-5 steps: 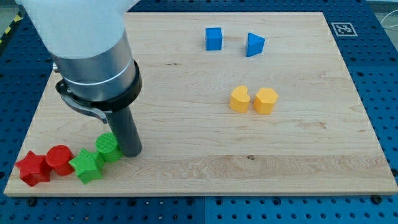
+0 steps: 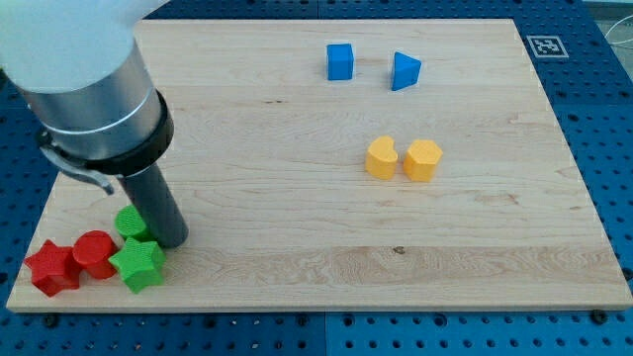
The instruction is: Nudge the yellow heart down a bit
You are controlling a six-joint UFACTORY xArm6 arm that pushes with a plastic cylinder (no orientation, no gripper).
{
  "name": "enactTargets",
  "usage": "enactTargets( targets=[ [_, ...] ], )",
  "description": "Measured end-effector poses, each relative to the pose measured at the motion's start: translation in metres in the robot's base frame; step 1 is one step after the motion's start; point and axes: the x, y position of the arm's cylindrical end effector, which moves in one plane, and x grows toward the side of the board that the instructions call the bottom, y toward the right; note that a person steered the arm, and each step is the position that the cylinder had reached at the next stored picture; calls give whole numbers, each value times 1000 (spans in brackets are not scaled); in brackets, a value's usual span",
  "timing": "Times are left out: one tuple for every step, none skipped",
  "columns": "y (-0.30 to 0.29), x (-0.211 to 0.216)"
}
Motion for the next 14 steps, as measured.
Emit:
enactTargets(
  targets=[
    [40, -44],
    [62, -96],
    [64, -99],
    [63, -99],
    [66, -115],
    [91, -168],
    [150, -204],
    [201, -210],
    [218, -196],
    [218, -174],
    [218, -142],
    [219, -118],
    [245, -117],
    [263, -103]
  ],
)
